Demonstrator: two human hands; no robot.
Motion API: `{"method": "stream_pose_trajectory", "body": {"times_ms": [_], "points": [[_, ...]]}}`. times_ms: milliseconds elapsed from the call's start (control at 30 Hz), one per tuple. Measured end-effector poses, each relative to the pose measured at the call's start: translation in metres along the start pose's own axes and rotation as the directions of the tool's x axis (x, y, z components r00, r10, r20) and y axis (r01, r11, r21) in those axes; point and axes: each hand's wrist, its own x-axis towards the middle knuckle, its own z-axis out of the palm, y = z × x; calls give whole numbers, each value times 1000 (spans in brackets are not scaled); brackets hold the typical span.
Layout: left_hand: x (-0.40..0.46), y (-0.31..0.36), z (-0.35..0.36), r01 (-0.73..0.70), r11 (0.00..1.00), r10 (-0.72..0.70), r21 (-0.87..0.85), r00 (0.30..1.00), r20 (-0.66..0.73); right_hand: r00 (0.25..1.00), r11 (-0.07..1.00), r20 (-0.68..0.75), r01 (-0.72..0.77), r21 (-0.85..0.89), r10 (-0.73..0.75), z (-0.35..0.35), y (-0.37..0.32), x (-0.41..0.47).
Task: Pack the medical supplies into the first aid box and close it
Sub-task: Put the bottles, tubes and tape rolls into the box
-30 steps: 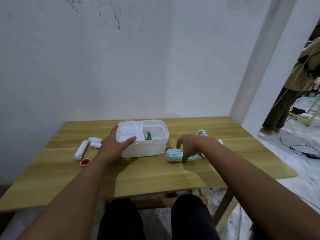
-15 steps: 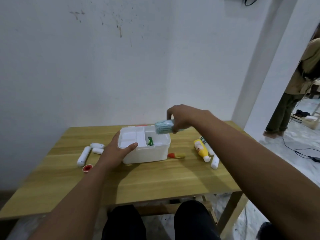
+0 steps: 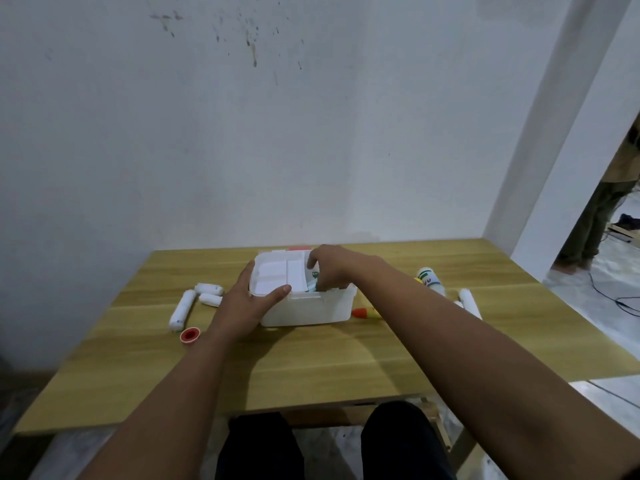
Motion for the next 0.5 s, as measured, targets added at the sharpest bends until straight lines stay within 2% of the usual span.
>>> {"method": "stream_pose_trajectory", "body": {"times_ms": [67,167,367,500], "points": [[0,-1,0,-5,1000,5,-15,1000,2,999,974,-10,-32,226,35,4,2,-1],[1,-2,-1,3,1000,-3,-25,1000,6,996,935,-87,1,355,32,14,-1,0],[3,-7,-2,9,999,-8,-41,1000,18,988,974,-154,61,219,-27,30,-17,3],[4,-9,-2,19,999,-18,-29,1000,15,988,978,-151,59,201,-29,32,-18,-1]]}}
